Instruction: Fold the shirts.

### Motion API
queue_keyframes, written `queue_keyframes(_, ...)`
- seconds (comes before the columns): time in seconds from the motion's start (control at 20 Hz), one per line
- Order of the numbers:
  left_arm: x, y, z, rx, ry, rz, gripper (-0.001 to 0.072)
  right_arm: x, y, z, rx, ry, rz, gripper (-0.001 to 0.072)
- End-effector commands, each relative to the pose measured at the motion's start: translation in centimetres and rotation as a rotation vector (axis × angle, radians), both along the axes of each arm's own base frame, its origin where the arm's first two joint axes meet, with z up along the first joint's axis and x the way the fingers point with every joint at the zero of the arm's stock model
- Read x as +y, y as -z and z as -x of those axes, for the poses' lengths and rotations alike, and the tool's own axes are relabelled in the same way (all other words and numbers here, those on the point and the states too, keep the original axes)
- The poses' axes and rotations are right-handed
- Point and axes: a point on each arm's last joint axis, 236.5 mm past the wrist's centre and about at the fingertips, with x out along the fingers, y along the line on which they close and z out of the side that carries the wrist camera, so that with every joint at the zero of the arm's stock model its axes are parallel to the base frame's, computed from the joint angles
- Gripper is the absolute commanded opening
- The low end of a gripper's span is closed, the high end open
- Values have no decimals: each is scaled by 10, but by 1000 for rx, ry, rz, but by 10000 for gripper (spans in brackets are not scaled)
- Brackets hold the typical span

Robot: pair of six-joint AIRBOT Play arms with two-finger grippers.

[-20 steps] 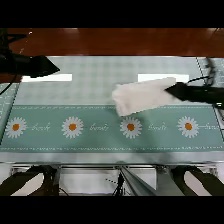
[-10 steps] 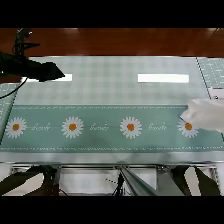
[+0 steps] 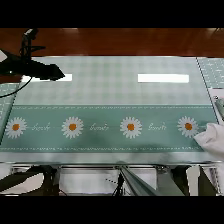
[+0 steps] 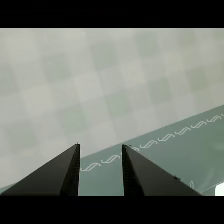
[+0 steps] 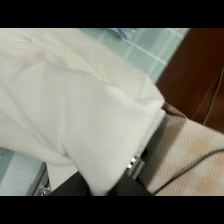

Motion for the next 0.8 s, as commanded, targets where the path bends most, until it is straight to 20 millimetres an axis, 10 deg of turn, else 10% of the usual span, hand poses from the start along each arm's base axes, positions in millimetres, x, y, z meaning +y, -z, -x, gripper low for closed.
queue_keyframes(0.0, 10, 15, -12, -13, -1, -51, 317, 17, 1, 51, 96, 173, -79, 37)
queue_keyframes(0.3, 23, 33, -35, -42, -40, -90, 317, 28, -7, 90, 241, 197, -100, 42)
queue_keyframes(0.65, 28, 28, -47, -96, -66, -103, 317, 16, -9, 92, 248, 188, -49, 574)
queue_keyframes(0.75, 28, 28, -48, -98, -70, -100, 317, -3, -4, 60, 118, 118, 10, 583)
